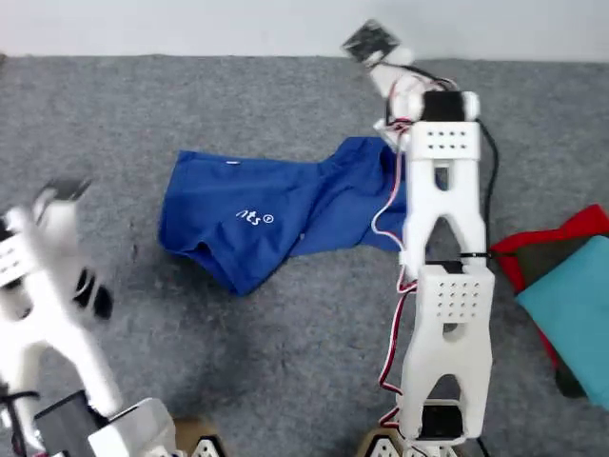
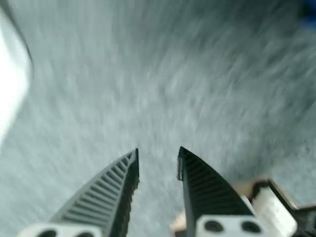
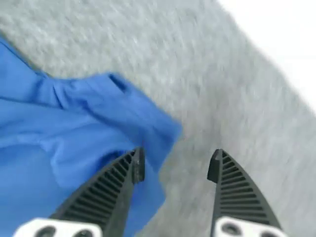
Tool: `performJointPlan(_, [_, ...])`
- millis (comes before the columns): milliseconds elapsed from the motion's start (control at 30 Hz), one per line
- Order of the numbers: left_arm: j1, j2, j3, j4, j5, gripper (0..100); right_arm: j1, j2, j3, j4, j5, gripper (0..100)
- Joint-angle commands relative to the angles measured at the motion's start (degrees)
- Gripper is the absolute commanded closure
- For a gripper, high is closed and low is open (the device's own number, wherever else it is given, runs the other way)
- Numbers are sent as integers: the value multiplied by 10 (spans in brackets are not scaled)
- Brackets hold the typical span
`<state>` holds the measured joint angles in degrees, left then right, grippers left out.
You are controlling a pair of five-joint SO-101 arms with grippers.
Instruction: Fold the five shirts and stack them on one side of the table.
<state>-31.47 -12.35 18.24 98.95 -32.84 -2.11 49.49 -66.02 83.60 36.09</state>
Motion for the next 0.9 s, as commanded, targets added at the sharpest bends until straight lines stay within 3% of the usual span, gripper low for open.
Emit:
performJointPlan(0, [144,-19,-51,16,13,878,30,-1,-41,146,-36,775])
performJointPlan(67, [215,-18,-50,15,13,878,42,-3,-33,200,-39,775])
performJointPlan(167, [304,-18,-50,-3,15,878,85,-26,2,196,-40,775])
performJointPlan(333, [396,-18,5,-69,12,878,134,-67,63,196,-37,775])
performJointPlan(500, [397,-18,102,-206,11,876,172,-107,137,196,-36,775])
performJointPlan(733, [396,19,150,-280,-29,878,180,-139,167,196,-36,775])
performJointPlan(867, [393,79,127,-301,-33,945,181,-142,167,196,-40,775])
